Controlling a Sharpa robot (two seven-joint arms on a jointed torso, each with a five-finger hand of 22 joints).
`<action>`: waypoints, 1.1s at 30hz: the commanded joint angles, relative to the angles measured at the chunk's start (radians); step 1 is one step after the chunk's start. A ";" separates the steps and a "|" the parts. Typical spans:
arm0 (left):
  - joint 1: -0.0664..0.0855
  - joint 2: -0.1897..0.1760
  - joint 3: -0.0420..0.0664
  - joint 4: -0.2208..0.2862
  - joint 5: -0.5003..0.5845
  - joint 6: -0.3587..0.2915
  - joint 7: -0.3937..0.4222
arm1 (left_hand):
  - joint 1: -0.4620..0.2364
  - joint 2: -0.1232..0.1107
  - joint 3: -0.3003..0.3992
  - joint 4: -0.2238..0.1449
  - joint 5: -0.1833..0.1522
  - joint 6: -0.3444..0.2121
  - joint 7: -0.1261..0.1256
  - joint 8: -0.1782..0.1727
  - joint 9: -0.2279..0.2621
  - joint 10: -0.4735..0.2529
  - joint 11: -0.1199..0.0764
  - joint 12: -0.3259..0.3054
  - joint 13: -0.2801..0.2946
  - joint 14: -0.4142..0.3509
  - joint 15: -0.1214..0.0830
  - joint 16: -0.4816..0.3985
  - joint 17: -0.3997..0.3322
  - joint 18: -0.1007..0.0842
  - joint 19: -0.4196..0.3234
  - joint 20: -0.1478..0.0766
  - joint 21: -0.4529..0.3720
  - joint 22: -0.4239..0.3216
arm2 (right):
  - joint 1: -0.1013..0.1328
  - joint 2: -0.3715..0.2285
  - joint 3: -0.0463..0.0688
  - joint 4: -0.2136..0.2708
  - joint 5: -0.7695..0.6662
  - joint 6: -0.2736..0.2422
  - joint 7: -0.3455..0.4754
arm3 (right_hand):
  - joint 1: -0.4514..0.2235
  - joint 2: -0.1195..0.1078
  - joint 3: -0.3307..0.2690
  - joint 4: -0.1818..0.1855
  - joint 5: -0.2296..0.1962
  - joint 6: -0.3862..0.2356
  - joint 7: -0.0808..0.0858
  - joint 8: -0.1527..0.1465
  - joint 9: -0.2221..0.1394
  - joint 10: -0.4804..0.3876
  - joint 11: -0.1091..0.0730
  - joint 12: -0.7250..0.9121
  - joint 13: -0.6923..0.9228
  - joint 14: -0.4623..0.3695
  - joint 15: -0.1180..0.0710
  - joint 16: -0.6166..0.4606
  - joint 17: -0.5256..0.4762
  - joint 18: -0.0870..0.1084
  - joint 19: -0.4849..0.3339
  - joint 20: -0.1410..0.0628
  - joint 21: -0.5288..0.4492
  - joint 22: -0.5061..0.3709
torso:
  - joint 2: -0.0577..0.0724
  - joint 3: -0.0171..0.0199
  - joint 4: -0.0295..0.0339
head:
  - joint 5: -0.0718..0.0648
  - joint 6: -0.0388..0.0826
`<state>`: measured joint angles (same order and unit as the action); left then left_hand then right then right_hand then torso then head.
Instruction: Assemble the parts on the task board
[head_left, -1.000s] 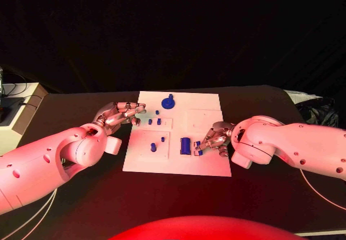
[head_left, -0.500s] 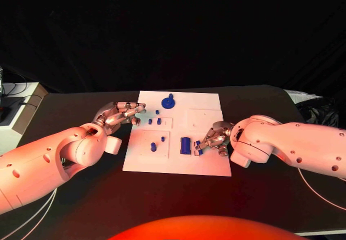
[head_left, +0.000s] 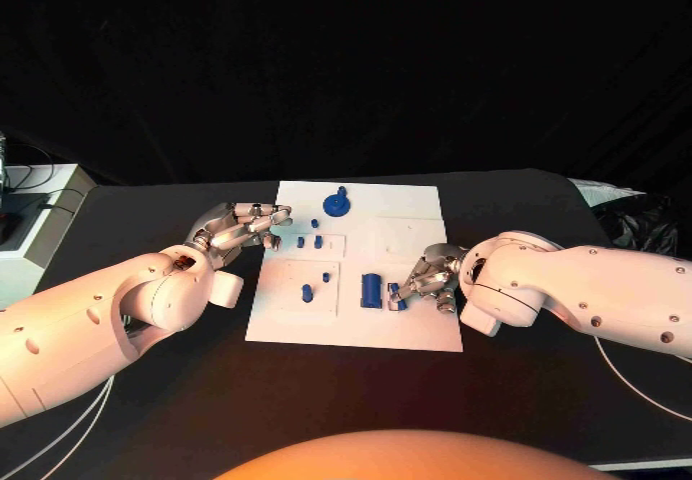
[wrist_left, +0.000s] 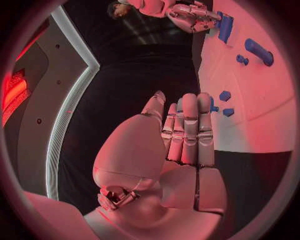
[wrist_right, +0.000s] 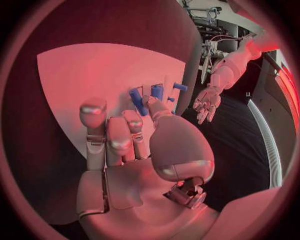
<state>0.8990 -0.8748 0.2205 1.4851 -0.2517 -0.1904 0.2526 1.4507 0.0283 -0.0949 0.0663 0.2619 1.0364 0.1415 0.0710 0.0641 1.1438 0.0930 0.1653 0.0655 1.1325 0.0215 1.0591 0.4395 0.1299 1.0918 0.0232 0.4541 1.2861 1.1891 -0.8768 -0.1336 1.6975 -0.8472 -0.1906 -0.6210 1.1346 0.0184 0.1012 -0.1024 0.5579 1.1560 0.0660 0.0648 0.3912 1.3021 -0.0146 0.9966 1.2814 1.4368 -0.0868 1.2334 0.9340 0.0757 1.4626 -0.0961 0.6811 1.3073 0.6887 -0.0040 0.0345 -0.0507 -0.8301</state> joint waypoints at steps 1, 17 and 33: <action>0.000 0.001 0.001 0.002 -0.002 0.016 0.005 | -0.002 0.008 0.000 0.004 0.004 -0.003 0.003 -0.002 0.001 -0.007 0.000 0.004 0.000 -0.008 0.000 0.001 -0.001 0.000 0.009 0.000 -0.003 0.001 | -0.005 0.003 -0.003 0.000 -0.016 0.015 -0.003 | 0.004 0.005 0.041 -0.048 -0.015 0.007 -0.002 0.002 -0.004 0.013 -0.013 -0.003 0.001 0.003 -0.003 -0.003 -0.001 0.008 0.035 -0.005 -0.004 0.089 | 0.000 -0.0002 0.0004 | 0.000 0.001; 0.000 -0.001 0.001 0.003 -0.002 0.015 0.004 | -0.002 0.008 -0.001 0.006 0.005 -0.003 0.004 -0.002 0.000 -0.008 0.000 0.004 0.000 -0.008 0.000 0.001 -0.001 0.001 0.010 0.000 -0.005 0.002 | -0.005 0.005 -0.003 0.000 -0.019 -0.006 0.006 | -0.028 -0.003 -0.079 0.054 -0.094 0.012 -0.002 0.002 -0.030 0.019 -0.010 0.002 0.003 0.003 0.000 0.000 0.001 0.009 0.038 -0.003 -0.007 0.089 | 0.000 -0.0004 0.0004 | 0.001 0.000; 0.000 -0.004 0.001 0.004 -0.002 0.015 0.004 | -0.003 0.008 -0.001 0.007 0.004 -0.003 0.003 -0.002 0.000 -0.008 0.000 0.004 0.000 -0.008 0.000 0.000 -0.002 0.001 0.011 0.001 -0.006 0.003 | -0.005 0.002 -0.003 0.005 -0.032 -0.002 0.001 | -0.044 0.010 -0.149 0.107 -0.085 0.022 -0.005 0.003 -0.031 0.021 -0.010 0.003 0.002 0.003 -0.001 0.003 0.002 0.009 0.040 -0.003 -0.005 0.090 | 0.000 0.0000 -0.0004 | -0.001 0.000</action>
<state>0.8990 -0.8793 0.2205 1.4861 -0.2517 -0.1903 0.2515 1.4507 0.0283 -0.0978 0.0691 0.2619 1.0364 0.1415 0.0710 0.0641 1.1438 0.0930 0.1653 0.0655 1.1325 0.0215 1.0591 0.4388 0.1299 1.0956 0.0269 0.4541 1.2876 1.1852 -0.8758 -0.1359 1.6982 -0.8663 -0.2007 -0.6227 1.0949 0.0235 -0.0453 0.0029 0.4688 1.1693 0.0599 0.0656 0.3600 1.3219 -0.0272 0.9966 1.2828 1.4383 -0.0855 1.2334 0.9357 0.0764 1.4626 -0.0961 0.6777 1.3078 0.6887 -0.0043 0.0344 -0.0508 -0.8304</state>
